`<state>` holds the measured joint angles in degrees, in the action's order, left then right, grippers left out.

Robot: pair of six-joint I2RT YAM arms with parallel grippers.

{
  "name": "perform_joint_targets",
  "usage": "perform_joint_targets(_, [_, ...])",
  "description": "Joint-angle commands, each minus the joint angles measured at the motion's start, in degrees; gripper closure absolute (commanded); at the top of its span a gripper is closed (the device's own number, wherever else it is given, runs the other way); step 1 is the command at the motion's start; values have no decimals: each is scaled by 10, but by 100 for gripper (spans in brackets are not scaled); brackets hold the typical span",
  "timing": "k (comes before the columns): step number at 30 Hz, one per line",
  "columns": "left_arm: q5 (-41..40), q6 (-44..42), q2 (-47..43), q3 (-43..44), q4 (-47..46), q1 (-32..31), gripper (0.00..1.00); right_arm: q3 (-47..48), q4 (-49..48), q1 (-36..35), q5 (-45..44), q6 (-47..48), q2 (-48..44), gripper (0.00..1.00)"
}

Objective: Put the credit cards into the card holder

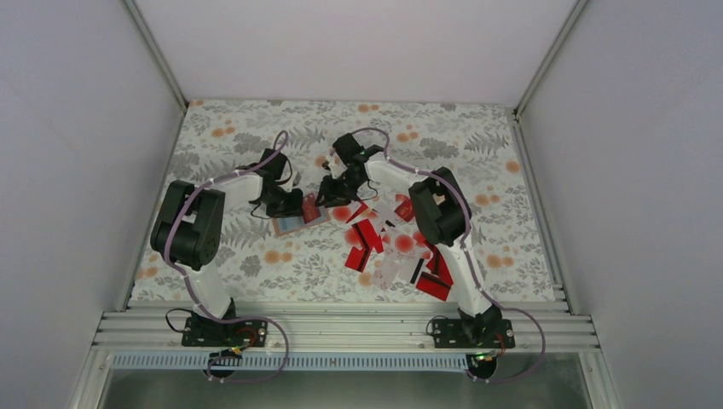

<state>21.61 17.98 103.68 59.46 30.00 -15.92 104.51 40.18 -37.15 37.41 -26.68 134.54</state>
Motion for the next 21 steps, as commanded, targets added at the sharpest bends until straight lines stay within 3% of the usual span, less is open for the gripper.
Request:
perform_joint_targets(1, [-7, -9, 24, -8, -8, -5, 98, 5, 22, -6, -43, 13, -43, 67])
perform_joint_targets(10, [-4, -8, 23, -11, -12, -5, 98, 3, -7, -10, 24, 10, -48, 67])
perform_joint_targets(21, [-3, -9, 20, -16, -14, -5, 98, 1, -10, -13, 27, 3, -24, 68])
